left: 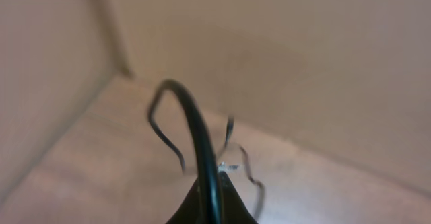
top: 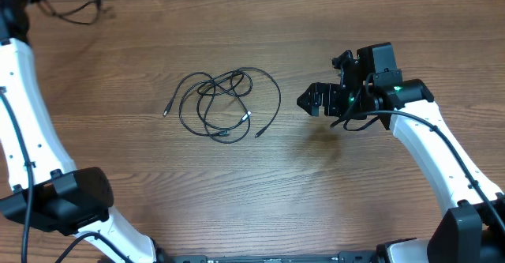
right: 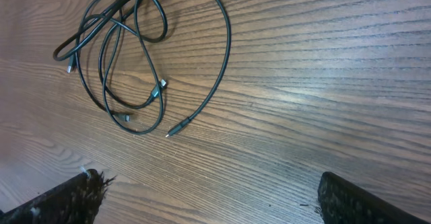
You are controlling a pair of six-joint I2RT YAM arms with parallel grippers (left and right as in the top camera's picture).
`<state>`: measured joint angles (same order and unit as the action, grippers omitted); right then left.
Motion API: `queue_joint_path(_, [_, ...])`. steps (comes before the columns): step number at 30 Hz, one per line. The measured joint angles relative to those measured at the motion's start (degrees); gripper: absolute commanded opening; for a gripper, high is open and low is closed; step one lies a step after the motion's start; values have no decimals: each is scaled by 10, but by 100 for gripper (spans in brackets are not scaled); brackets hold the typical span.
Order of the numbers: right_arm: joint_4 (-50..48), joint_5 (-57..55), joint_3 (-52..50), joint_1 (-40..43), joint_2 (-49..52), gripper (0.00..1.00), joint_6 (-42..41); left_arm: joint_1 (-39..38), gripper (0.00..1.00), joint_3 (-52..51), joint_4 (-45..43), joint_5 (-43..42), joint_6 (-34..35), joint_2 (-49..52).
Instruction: Untangle cables
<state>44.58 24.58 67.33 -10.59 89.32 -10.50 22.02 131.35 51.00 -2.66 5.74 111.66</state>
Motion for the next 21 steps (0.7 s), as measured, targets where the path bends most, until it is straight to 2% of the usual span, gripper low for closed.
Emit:
queue_joint_path(4, [0, 0, 0, 0, 0, 100, 0, 24, 4, 1, 65, 10, 3, 25])
queue_joint_path(9, [0, 0, 0, 0, 0, 100, 0, 44, 4, 2, 125, 36, 3, 107])
queue_joint_path(14, [0, 0, 0, 0, 0, 100, 0, 64, 4, 0, 161, 54, 27, 163])
queue_joint_path(17, [0, 0, 0, 0, 0, 100, 0, 80, 9, 0, 167, 60, 49, 165])
queue_joint_path(19, [0, 0, 0, 0, 0, 100, 0, 92, 42, 0, 168, 64, 59, 164])
queue_joint_path(21, [0, 0, 0, 0, 0, 100, 0, 101, 60, 0, 175, 65, 64, 164])
